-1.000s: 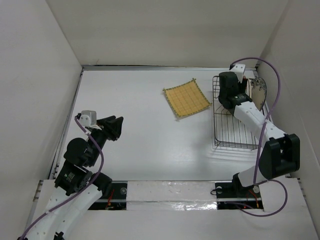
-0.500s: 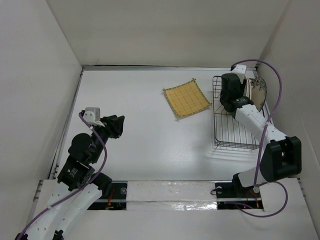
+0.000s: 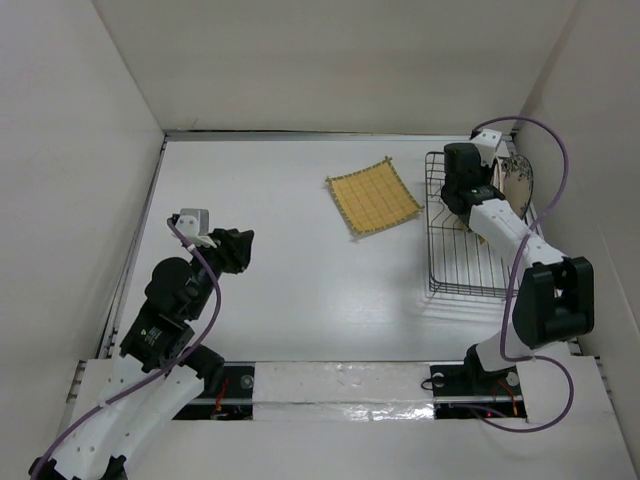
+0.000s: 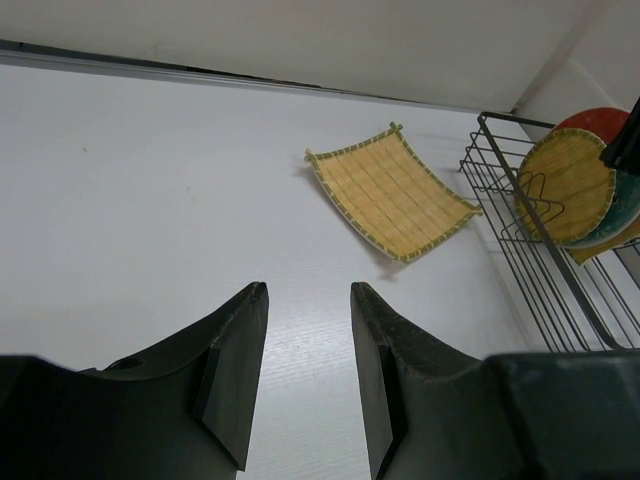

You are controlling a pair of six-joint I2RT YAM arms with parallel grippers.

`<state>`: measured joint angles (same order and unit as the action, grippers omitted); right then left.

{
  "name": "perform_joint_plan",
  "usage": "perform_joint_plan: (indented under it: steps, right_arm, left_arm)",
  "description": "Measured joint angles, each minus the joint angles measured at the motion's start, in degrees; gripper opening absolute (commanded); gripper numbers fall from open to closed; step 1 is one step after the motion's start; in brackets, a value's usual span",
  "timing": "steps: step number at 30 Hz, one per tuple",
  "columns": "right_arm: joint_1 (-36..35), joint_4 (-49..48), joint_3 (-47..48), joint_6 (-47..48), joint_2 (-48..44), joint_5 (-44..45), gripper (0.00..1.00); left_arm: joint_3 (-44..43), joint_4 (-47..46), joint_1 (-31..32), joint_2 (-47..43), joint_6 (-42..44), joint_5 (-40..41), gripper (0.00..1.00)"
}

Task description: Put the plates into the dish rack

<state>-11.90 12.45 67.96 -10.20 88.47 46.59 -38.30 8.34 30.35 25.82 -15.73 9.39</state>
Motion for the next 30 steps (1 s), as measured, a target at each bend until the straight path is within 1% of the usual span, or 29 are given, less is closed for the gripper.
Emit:
perform_joint_plan:
  steps: [7, 13, 15, 16, 17, 18, 19, 20, 21, 22, 25, 27, 30]
  right_arm:
    - [1.25, -1.79, -0.42, -0.7, -4.74, 2.29, 0.39]
    - [1.62, -2.99, -0.81, -1.81, -5.25, 1.31, 0.37]
    - [0.74, -3.82, -2.19, -1.84, -6.88, -0.09, 0.33]
    - [0.0, -4.07, -3.1, -1.88, -8.46, -1.27, 0.28]
    - [-0.98, -4.22, -4.11, -2.1, -10.43, -3.3, 0.18]
    - [-2.4, -4.59, -5.07, -2.32, -12.72, -5.6, 0.11]
    - [-3.85, -5.49, -5.88, -2.56, -14.8, -7.82, 0.0]
    - [-5.7, -6.88, -6.8, -3.06, -17.22, -10.58, 0.0]
    - [-7.65, -8.28, -7.67, -3.61, -19.5, -13.31, 0.0]
    - [-9.88, -9.81, -8.55, -4.07, -21.55, -15.61, 0.0]
    - [-16.81, -13.25, -10.6, -4.79, -25.75, -20.2, 0.0]
    - [-20.76, -14.45, -11.8, -5.07, -26.95, -21.75, 0.0]
    - [-24.98, -14.78, -14.62, -5.86, -28.35, -22.86, 0.0]
  left_arm:
    - [-0.63, -0.11, 0.0, 1.95, 0.0, -0.46, 0.35]
    - [-1.79, -0.79, 0.0, 5.66, -0.09, -1.36, 0.33]
    - [-2.21, -1.22, 0.0, 7.72, -0.48, -1.79, 0.31]
    - [-2.36, -1.46, 0.0, 8.81, -0.9, -2.05, 0.31]
    - [-2.51, -1.7, 0.0, 9.66, -1.16, -2.25, 0.3]
    - [-2.62, -2.05, 0.0, 10.88, -1.75, -2.64, 0.27]
    - [-2.73, -2.56, 0.0, 12.13, -2.51, -3.23, 0.23]
    - [-2.89, -2.99, 0.0, 13.22, -3.34, -3.8, 0.18]
    - [-2.99, -3.69, 0.0, 14.69, -4.24, -4.63, 0.06]
    - [-2.99, -4.66, 0.0, 16.22, -5.53, -5.33, 0.0]
    - [-3.04, -7.32, 1.44, 21.29, -8.61, -6.86, 0.0]
    - [-2.67, -10.43, 3.89, 24.92, -11.61, -7.72, 0.0]
    - [1.66, -17.53, 5.99, 28.02, -16.68, -8.48, 0.0]
